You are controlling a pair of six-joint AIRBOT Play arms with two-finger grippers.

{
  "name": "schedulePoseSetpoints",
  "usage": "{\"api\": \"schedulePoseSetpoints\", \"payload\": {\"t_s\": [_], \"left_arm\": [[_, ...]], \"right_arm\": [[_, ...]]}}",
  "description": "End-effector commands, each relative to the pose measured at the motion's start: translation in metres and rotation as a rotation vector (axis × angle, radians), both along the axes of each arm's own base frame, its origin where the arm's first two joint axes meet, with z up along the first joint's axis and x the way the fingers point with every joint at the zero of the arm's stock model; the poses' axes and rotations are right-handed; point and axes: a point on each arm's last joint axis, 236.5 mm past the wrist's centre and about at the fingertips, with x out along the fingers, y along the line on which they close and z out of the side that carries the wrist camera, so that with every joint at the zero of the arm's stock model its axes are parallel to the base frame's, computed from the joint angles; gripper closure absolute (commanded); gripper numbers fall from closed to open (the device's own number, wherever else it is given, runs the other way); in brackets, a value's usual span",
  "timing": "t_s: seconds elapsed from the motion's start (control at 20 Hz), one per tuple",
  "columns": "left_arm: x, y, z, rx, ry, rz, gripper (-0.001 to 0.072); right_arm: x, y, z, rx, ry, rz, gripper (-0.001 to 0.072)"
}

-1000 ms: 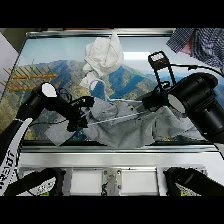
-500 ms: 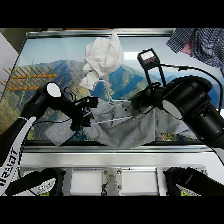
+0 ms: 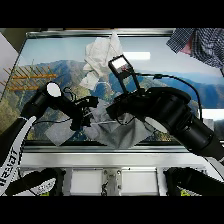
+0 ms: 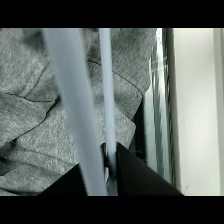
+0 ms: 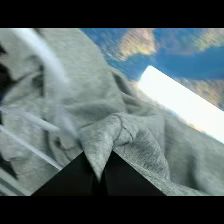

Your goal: Fold the clothes and pants, and hang the long-sleeved shirts on hangers.

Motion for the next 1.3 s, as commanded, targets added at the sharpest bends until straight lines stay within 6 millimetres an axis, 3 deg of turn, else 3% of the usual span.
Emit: {"api": "schedulePoseSetpoints", "payload": {"t_s": [0.0, 0.5, 0.55, 0.6, 0.65, 0.95, 1.1, 1.25], "left_arm": [[0.001, 0.000, 0.000, 0.001, -0.002, 0.001, 0.0687], [0.001, 0.000, 0.000, 0.001, -0.002, 0.001, 0.0687], [0.001, 0.000, 0.000, 0.001, -0.002, 0.001, 0.0687], [0.001, 0.000, 0.000, 0.001, -0.002, 0.001, 0.0687], [0.001, 0.000, 0.000, 0.001, -0.002, 0.001, 0.0687], [0.000, 0.000, 0.000, 0.001, 0.000, 0.000, 0.0687], [0.000, 0.000, 0.000, 0.001, 0.000, 0.000, 0.0687], [0.000, 0.000, 0.000, 0.002, 0.000, 0.000, 0.0687]], "right_arm": [[-0.006, 0.024, 0.009, 0.074, -0.023, 0.038, 0.0689], [-0.010, 0.025, 0.008, 0.073, -0.008, 0.042, 0.0664], [-0.011, 0.022, 0.007, 0.065, -0.001, 0.040, 0.0493], [-0.014, 0.019, 0.005, 0.053, 0.008, 0.037, 0.0261], [-0.015, 0.014, 0.004, 0.041, 0.019, 0.031, 0.0220], [-0.024, -0.034, 0.010, -0.013, 0.073, -0.046, 0.0217], [-0.024, -0.049, 0.021, 0.039, 0.102, -0.079, 0.0064], [-0.021, -0.055, 0.024, 0.086, 0.139, -0.079, 0.0063]]}}
